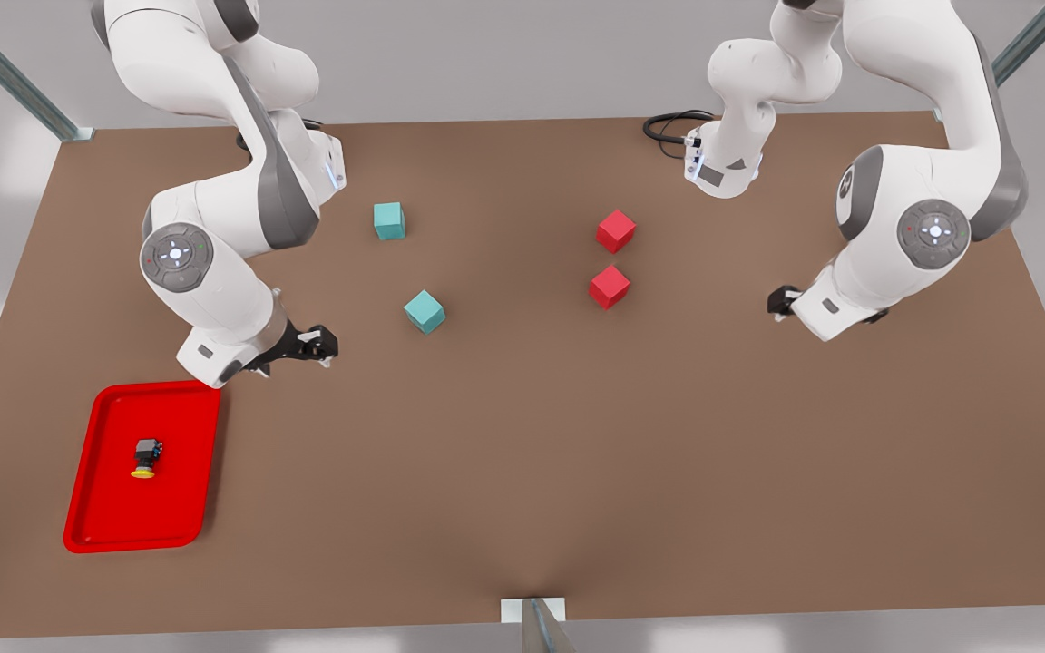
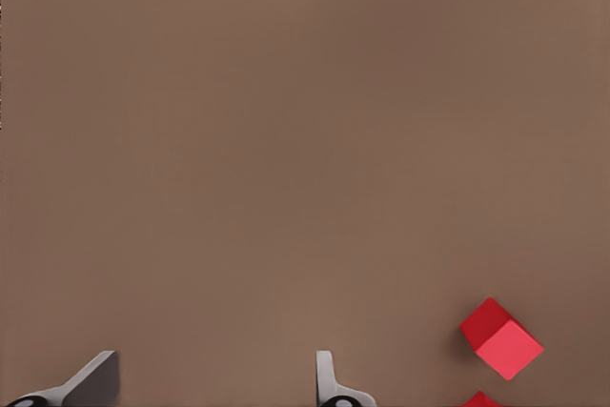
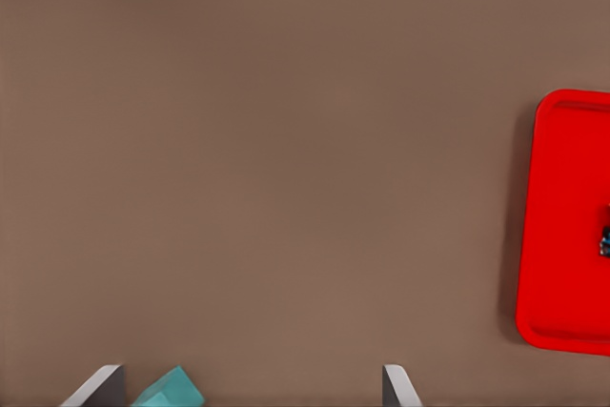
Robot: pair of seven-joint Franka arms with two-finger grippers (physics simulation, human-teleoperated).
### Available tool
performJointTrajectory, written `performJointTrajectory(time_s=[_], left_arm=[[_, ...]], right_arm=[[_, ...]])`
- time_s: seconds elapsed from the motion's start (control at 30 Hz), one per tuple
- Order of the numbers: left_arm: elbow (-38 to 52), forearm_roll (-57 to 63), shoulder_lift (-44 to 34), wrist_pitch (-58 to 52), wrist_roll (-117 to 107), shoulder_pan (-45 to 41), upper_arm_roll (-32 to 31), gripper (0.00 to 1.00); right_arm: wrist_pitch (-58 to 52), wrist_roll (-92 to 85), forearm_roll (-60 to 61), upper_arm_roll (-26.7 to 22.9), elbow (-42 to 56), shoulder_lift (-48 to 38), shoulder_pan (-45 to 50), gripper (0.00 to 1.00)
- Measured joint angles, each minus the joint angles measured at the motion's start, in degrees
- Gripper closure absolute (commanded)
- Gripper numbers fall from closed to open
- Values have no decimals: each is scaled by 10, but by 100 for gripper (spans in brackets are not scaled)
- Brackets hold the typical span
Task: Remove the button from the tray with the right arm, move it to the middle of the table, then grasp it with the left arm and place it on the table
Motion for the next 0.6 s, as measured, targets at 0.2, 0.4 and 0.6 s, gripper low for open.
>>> performJointTrajectory(time_s=[0.2, 0.4, 0.6], left_arm=[[0, 1, 2, 20, -6, -1, 0, 0], [0, 0, 5, 26, -9, -1, 0, 0], [0, 0, 6, 25, -12, 0, 0, 0]], right_arm=[[-15, 4, -15, -3, 2, 14, -26, 0], [11, -27, -68, -4, 4, 138, -183, 0], [132, -107, -92, -4, 30, 231, -255, 0]])
